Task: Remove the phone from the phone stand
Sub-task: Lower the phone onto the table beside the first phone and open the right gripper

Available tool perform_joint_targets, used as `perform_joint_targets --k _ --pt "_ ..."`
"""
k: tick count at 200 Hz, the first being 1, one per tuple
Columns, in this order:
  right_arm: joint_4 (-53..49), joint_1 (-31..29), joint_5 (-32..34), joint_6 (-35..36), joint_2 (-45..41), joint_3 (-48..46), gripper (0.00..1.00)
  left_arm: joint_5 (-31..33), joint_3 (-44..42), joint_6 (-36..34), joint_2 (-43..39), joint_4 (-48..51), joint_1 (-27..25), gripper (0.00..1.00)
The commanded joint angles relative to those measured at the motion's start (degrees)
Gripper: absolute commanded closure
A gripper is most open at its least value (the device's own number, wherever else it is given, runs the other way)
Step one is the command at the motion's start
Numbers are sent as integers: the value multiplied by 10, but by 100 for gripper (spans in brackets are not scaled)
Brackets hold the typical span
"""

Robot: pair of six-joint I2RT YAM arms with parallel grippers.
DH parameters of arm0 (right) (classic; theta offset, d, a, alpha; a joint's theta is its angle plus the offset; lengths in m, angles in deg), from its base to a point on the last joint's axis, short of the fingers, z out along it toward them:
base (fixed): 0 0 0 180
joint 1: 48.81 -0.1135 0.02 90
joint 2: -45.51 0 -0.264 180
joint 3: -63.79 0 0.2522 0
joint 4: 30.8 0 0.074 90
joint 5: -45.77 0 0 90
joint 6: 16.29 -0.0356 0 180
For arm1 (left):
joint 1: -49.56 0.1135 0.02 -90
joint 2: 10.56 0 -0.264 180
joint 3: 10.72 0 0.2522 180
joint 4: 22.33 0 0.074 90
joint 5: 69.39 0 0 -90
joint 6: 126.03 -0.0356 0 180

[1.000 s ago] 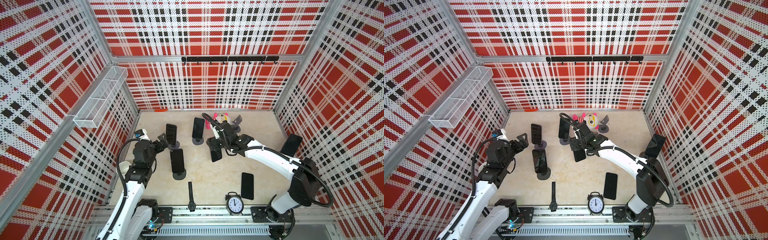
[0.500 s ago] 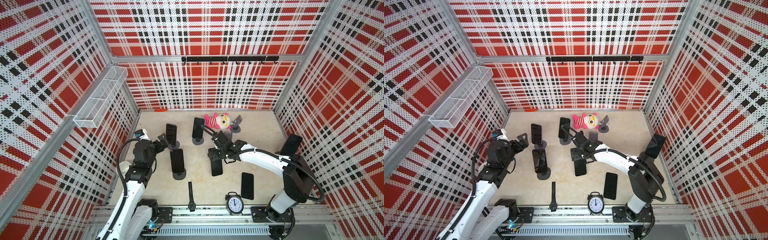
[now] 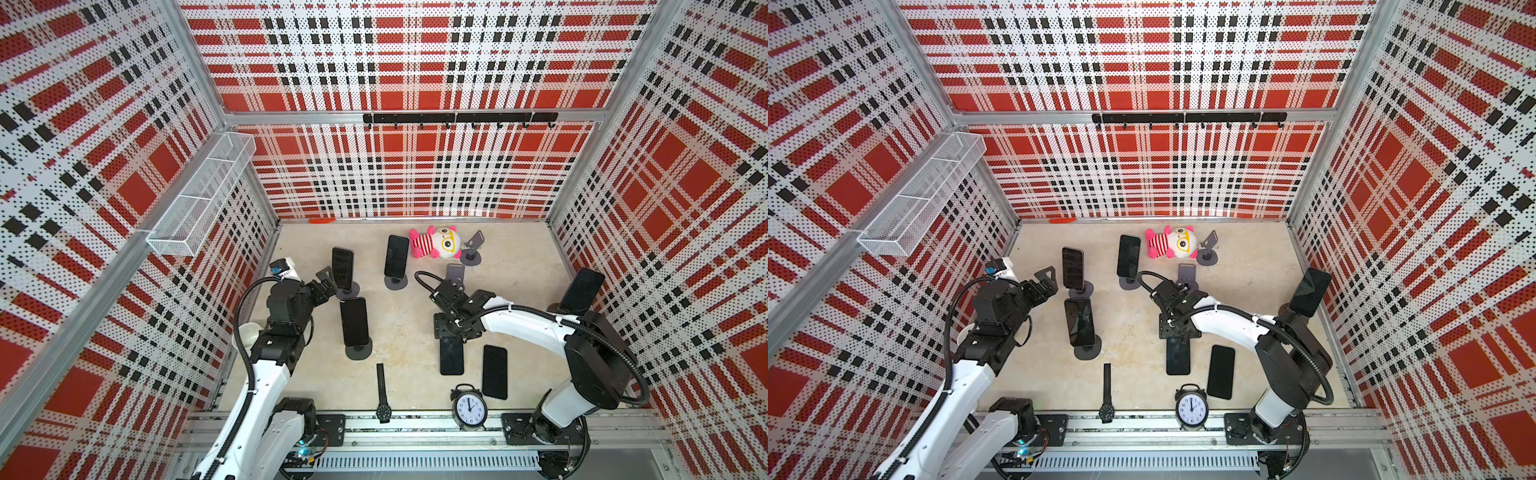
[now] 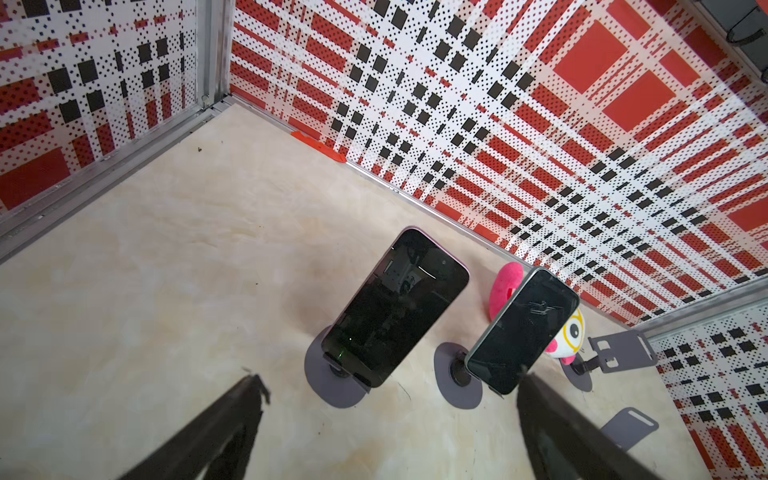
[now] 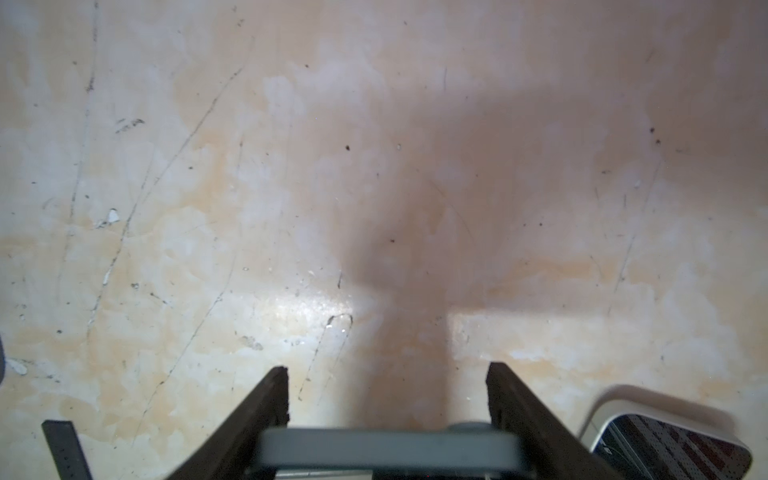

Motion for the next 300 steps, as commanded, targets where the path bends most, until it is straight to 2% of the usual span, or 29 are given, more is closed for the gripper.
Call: perform_joint_targets --k 1,38,94,141,178,235,274,300 --pt "-22 -3 14 -29 -16 -9 47 -2 -1 -7 0 -12 -2 2" --pt "-23 -3 29 -30 -15 -19 46 -1 1 -7 1 -12 -6 2" --pt "6 -5 18 -40 7 -38 46 10 5 -16 7 -3 -18 2" --pt "9 -4 9 -64 20 -58 45 12 6 -18 8 -1 -18 2" --pt "2 -4 26 -82 17 -66 45 9 6 -18 7 -2 -18 2" --pt "7 -3 35 -88 41 -61 40 10 6 -18 5 -2 -21 2" --pt "12 -3 50 -89 51 -59 32 11 5 -17 2 -2 -21 2" --pt "11 -3 57 -90 59 -59 32 11 5 -17 -1 -1 -21 2"
